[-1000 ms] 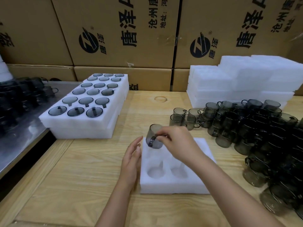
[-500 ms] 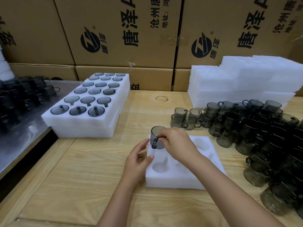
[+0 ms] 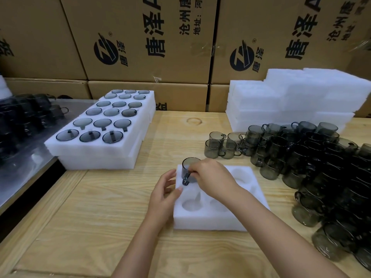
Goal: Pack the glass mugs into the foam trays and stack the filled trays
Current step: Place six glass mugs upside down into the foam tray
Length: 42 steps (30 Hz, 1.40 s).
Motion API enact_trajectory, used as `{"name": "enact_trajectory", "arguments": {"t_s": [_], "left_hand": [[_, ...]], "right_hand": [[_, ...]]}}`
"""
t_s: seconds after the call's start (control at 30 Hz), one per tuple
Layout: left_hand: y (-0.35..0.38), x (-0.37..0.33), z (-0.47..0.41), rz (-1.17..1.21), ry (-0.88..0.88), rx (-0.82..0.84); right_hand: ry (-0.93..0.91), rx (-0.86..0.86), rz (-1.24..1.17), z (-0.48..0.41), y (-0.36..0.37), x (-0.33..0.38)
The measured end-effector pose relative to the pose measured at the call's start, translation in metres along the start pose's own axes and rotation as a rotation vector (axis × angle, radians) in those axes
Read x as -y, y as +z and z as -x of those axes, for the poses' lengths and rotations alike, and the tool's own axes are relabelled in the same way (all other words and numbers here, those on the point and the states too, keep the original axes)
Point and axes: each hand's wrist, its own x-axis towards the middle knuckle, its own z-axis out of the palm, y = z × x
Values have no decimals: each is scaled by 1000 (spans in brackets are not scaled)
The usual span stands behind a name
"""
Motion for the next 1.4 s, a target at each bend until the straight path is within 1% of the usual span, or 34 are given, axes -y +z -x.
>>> {"name": "enact_trajectory", "arguments": {"t_s": [0.07, 0.13, 0.17, 0.2, 0.23, 0.3, 0.37, 0.4, 0.47, 0.6, 0.7, 0.8, 0.9, 0.97, 1.0, 1.07, 1.13, 1.2, 1.27, 1.33, 1.4], "left_hand": [[3, -7, -10, 33, -32, -73], [6, -19, -27, -13, -18, -145], [8, -27, -38, -48, 2, -149], [11, -35, -48, -94, 11, -122], [15, -42, -57, -153, 8, -72], [25, -45, -70, -291, -24, 64], [31, -40, -77, -388, -112, 184], [31, -37, -79, -410, -160, 220], [28, -34, -83, -440, -189, 266], [24, -33, -89, -474, -174, 337], [27, -26, -82, -410, -175, 333], [30, -23, -76, -342, -103, 327], [32, -22, -78, -355, -37, 353], [32, -16, -77, -314, -50, 286], [31, -13, -74, -254, -98, 206], [29, -6, -66, -48, -177, 34], [28, 1, -56, 66, -169, -80], [31, 3, -51, 174, -163, -120], [32, 1, -49, 315, -207, -153], [29, 1, -51, 421, -220, -176], [28, 4, -52, 416, -189, -165]], "right_hand": [[-21, -21, -48, -2, -3, -5], [33, -154, -231, -8, -7, -10], [67, -215, -280, -13, -8, -12], [104, -226, -278, -19, -8, -14], [144, -178, -241, -25, -6, -16], [226, -6, -167, -34, 4, -17], [291, 91, -203, -38, 18, -18], [320, 106, -237, -38, 24, -18], [362, 120, -236, -40, 32, -18], [378, 106, -93, -38, 42, -19], [355, 118, 12, -33, 46, -19], [359, 141, 72, -30, 50, -21], [368, 171, 22, -32, 50, -25], [374, 211, -75, -34, 46, -29], [384, 247, -131, -36, 43, -31], [434, 292, -217, -43, 36, -32], [457, 226, -220, -53, 33, -28], [380, 178, -151, -61, 36, -17], [316, 245, -68, -64, 44, -7], [331, 301, -6, -65, 49, -3], [366, 344, 76, -66, 51, 0]]}}
